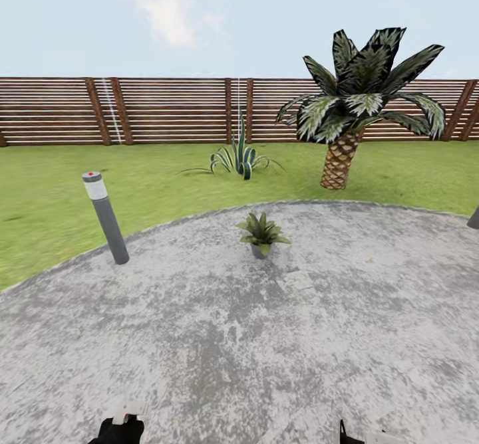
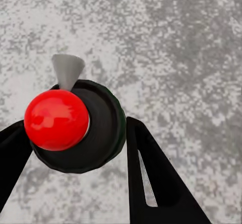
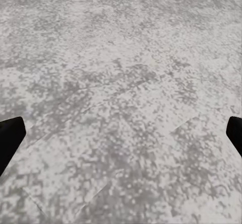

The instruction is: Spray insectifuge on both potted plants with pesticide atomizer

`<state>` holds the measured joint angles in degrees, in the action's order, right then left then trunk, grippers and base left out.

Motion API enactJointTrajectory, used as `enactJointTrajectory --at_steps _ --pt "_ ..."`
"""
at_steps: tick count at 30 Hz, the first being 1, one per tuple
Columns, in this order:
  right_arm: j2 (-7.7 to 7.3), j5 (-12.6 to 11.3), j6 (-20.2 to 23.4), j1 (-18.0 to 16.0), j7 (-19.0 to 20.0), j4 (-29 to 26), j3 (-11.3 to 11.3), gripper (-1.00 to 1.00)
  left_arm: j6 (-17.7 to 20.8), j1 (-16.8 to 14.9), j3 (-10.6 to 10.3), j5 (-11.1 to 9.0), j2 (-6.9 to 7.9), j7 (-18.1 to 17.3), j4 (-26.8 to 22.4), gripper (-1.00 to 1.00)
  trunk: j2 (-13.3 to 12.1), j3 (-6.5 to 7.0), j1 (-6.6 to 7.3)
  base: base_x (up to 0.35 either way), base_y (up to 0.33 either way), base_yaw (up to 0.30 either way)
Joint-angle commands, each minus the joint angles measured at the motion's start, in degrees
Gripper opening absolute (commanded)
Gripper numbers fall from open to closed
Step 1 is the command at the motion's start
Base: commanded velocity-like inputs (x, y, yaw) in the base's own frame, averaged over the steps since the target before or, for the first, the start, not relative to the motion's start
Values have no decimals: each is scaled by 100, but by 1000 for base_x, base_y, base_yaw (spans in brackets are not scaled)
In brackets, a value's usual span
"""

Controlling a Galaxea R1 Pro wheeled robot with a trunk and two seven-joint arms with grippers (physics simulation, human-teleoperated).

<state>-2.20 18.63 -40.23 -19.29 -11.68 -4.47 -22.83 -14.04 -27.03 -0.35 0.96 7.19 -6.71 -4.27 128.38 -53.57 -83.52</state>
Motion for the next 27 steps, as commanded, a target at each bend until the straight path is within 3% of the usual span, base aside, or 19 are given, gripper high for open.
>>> enactJointTrajectory --at_steps 1,27 --pt "0 61 -11 -5 -41 7 -20 100 -20 -4 0 9 2 -15 5 -100 2 -5 -2 339 0 0" --pt "0 61 -11 -5 -40 7 -20 100 -20 -4 0 9 2 -15 5 -100 2 -5 -2 339 0 0"
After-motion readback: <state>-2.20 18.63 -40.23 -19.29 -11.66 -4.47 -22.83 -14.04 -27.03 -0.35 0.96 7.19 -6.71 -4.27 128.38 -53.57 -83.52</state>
